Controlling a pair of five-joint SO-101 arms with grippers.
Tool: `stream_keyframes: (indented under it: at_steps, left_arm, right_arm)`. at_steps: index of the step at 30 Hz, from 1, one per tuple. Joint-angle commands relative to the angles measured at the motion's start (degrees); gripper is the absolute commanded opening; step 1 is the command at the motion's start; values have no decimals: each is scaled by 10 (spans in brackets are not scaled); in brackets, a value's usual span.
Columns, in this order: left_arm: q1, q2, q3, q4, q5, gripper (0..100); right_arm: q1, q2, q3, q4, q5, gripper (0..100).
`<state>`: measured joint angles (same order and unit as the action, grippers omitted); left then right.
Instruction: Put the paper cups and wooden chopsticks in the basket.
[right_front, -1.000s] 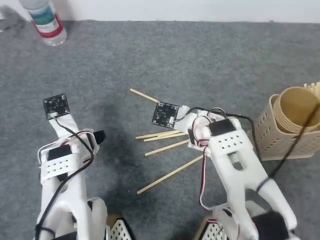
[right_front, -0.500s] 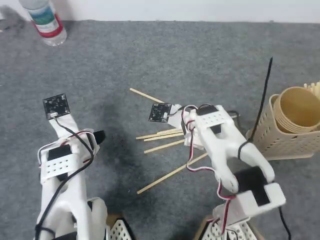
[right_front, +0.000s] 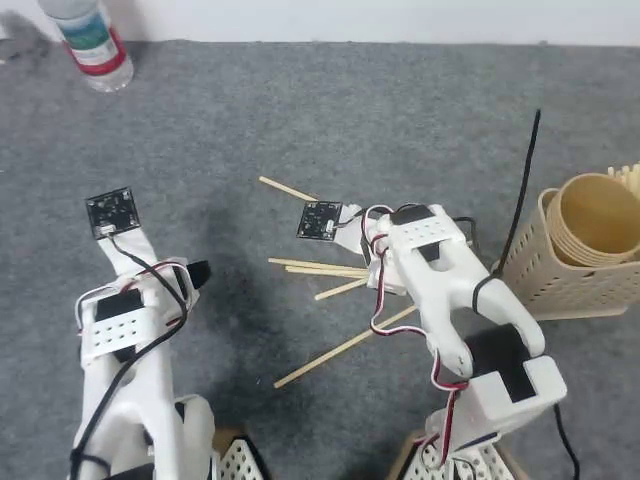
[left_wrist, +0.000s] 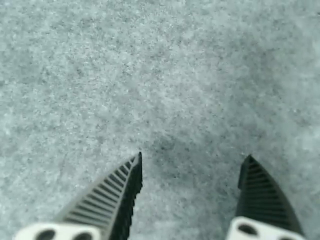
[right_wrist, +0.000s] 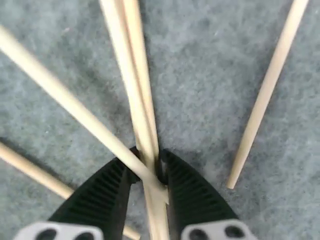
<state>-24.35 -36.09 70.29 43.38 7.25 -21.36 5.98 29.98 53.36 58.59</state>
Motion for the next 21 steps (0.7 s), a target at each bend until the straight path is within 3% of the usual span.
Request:
stream_keyframes:
  at_steps: [1, 6, 17, 21]
  left_arm:
    - [1, -4, -11, -11, 7, 297]
    - [1, -4, -11, -11, 7, 297]
    - [5, -4, -11, -11, 7, 297]
    - [17, -4, -10, -11, 7, 297]
  right_arm:
    - [-7, -54, -48, 53, -2, 7]
    - [-3, -158, -88, 109, -51, 7]
    - [-7, -342, -94, 205, -59, 7]
    - [-7, -396, -126, 204, -134, 7]
